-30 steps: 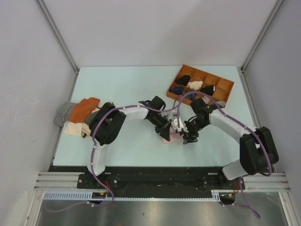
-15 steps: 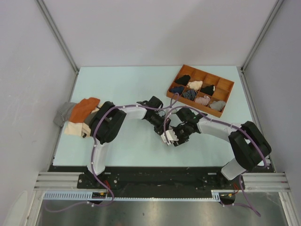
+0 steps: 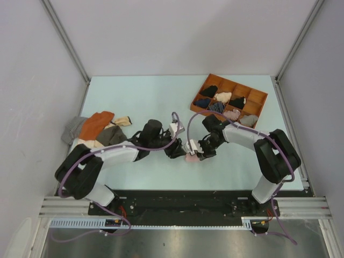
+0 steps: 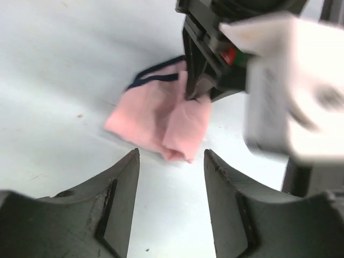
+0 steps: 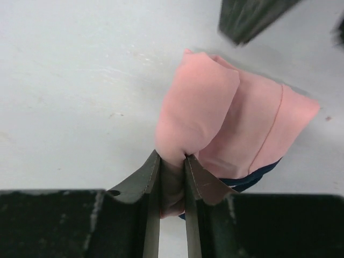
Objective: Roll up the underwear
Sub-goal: Roll the underwear to the center of the board.
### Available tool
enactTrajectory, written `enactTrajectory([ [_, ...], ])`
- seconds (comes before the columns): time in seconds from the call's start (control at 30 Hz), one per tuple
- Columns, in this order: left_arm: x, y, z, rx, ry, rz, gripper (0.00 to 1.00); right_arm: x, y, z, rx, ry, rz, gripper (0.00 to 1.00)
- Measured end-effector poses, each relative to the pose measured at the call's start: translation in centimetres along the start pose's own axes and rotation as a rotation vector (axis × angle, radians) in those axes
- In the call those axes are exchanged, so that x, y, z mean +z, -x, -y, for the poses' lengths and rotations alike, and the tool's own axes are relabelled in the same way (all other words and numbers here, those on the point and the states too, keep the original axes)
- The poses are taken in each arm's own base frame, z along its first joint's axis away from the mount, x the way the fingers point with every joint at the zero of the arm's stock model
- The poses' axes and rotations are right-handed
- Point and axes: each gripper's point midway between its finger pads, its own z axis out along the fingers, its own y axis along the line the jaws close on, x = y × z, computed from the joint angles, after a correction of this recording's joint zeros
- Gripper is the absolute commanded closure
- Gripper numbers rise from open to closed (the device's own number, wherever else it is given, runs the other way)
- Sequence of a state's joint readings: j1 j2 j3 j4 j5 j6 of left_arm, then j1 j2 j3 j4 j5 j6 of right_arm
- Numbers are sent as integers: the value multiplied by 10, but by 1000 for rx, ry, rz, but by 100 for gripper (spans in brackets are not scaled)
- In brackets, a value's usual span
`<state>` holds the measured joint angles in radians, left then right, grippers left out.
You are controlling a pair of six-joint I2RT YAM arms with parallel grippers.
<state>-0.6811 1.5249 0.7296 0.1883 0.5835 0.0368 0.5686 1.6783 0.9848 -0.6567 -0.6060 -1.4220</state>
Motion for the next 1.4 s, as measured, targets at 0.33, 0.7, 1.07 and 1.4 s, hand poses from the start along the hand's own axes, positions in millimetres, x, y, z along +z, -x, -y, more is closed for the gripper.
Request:
enactTrajectory([
  [0.33, -41, -13, 14, 199, 123, 211, 30, 2, 9, -29, 264, 257, 84, 86],
  [0.7, -1, -6, 65, 488, -21, 107, 32, 5, 10, -31, 509, 426, 172, 85],
  [1.07, 47, -30, 49, 607, -10, -135, 50, 2, 7, -38, 616, 486, 203, 83],
  [1.4, 59, -47, 41, 626, -17, -236, 76, 1, 6, -38, 633, 486, 210, 77],
])
